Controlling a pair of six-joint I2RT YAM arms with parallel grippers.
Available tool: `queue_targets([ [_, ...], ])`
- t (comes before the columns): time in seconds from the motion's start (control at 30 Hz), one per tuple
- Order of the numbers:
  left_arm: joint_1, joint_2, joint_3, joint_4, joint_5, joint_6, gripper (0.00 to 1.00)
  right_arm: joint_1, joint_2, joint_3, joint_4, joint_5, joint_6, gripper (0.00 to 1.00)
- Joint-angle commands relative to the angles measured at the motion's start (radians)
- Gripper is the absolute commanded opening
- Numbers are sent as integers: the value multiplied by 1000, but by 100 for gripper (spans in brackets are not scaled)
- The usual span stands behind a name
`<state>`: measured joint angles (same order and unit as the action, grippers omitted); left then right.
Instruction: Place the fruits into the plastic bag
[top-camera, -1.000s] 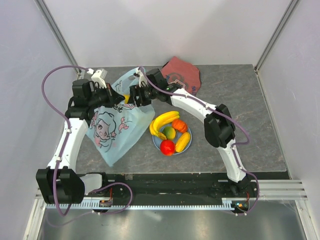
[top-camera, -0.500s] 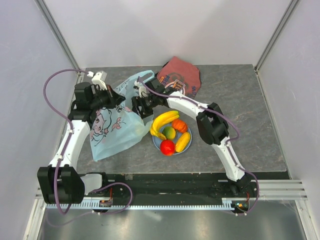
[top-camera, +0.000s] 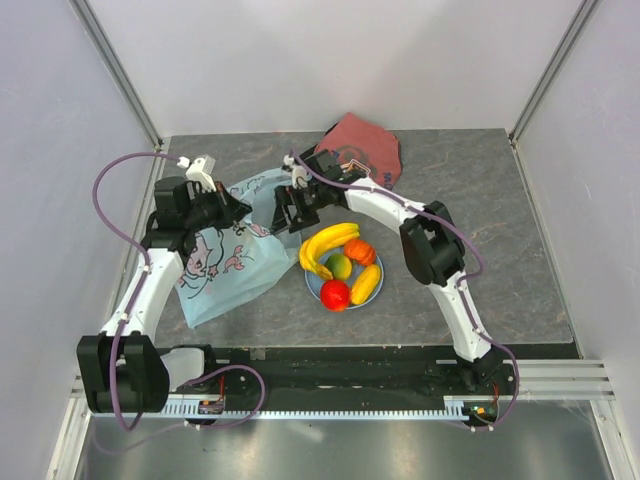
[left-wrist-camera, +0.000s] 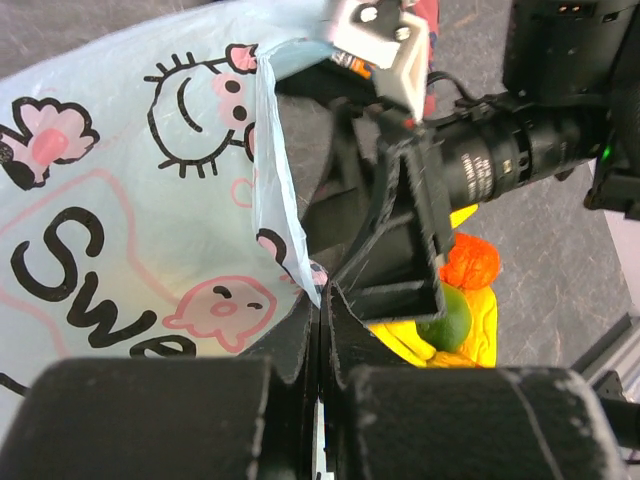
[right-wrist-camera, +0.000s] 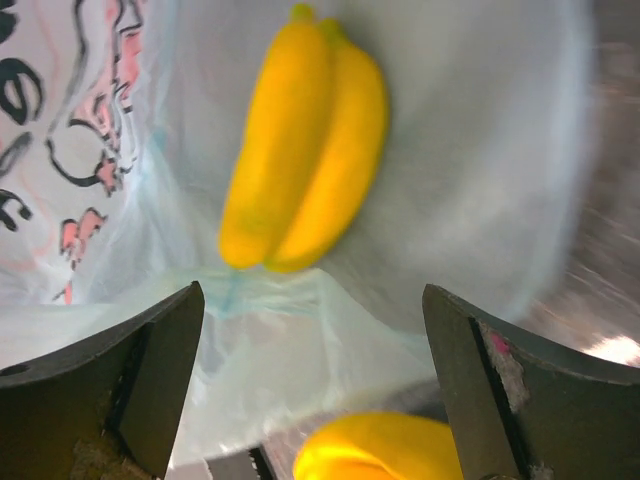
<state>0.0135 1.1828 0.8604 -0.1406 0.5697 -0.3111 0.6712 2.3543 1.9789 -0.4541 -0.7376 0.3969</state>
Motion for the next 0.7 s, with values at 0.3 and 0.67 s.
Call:
queue_targets([
  [0.3, 5, -55, 37, -42, -48, 3, 1, -61, -149, -25, -63, 363, -185, 74],
  [0.67, 5, -15, 57, -53, -21, 20, 1, -47, -9, 49, -44, 273, -175, 55],
])
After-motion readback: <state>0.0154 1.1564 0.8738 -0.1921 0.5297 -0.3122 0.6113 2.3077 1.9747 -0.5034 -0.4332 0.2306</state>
